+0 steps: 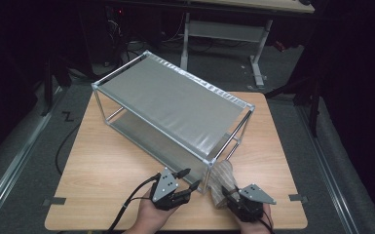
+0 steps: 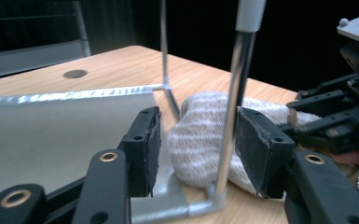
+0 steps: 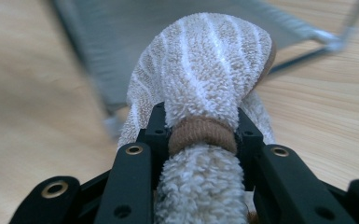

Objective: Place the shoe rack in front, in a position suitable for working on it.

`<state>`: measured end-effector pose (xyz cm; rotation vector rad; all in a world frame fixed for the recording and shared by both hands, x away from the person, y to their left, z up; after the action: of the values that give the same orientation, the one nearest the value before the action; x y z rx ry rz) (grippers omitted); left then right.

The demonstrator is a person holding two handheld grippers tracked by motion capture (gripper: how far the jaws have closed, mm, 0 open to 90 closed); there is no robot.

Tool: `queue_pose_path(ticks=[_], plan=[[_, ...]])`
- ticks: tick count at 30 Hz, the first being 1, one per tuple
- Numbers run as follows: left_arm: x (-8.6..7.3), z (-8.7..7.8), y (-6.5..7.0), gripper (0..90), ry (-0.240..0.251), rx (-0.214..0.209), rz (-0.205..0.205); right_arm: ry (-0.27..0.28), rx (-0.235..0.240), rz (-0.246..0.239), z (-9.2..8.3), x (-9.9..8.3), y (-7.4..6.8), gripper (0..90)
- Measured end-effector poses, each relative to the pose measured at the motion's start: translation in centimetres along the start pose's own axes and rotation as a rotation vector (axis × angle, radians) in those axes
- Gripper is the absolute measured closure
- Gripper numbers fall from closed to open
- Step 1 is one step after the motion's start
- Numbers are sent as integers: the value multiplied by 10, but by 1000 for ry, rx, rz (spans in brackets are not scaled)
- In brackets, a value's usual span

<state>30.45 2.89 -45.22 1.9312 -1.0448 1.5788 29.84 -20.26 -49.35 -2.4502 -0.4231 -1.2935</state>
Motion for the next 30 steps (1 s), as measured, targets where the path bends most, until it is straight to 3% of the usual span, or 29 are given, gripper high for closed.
queue_pose_path(ticks=[6, 10, 18, 30], plan=[[9, 17, 8, 538, 15, -30, 7, 30, -70, 82, -12, 0, 33, 673], [12, 25, 11, 606, 14, -35, 3, 39, -88, 106, -14, 1, 43, 672], [14, 33, 15, 799, 17, -20, 20, 39, -84, 106, -14, 1, 42, 673], [7, 13, 10, 802, 24, -24, 12, 36, -79, 86, -11, 1, 36, 673]])
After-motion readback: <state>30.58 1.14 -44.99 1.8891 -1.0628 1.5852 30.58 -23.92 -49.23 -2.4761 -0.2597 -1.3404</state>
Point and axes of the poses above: each handheld gripper's, and its own axes: z roughly forward along the jaws, x roughly out of its top, y roughly to its right, the point moved 3 cm from there along z, roughly forward along the jaws, and after that the axes turned 9 degrees about z, right-handed, at the moved point
